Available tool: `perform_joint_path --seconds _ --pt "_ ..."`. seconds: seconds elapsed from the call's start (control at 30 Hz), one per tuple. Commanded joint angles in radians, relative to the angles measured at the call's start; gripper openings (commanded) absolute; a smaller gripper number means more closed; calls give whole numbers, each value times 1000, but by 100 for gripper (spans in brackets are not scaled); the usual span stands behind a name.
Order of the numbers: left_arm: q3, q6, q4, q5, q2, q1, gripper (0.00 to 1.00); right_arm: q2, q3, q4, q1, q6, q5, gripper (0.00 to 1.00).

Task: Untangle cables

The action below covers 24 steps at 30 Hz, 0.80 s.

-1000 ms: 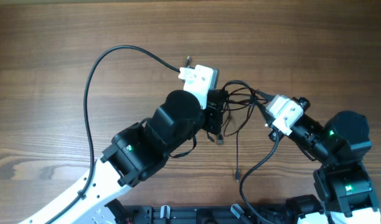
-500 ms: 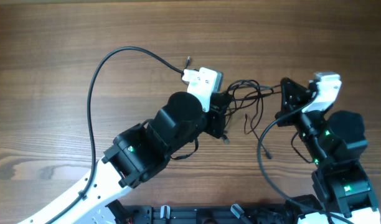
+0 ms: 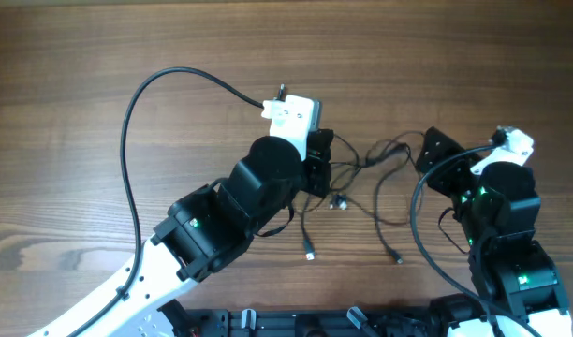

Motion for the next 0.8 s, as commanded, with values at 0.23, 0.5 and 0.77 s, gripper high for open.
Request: perform_joint_path --seconds 0.23,0.5,0.77 --pt "8 54 -32 -34 86 12 71 1 1 -161 -2 71 5 100" --pt "8 136 66 159 408 124 66 1 1 -273 -2 196 79 100" --pt "8 415 130 318 567 139 68 1 1 -276 -2 192 78 100"
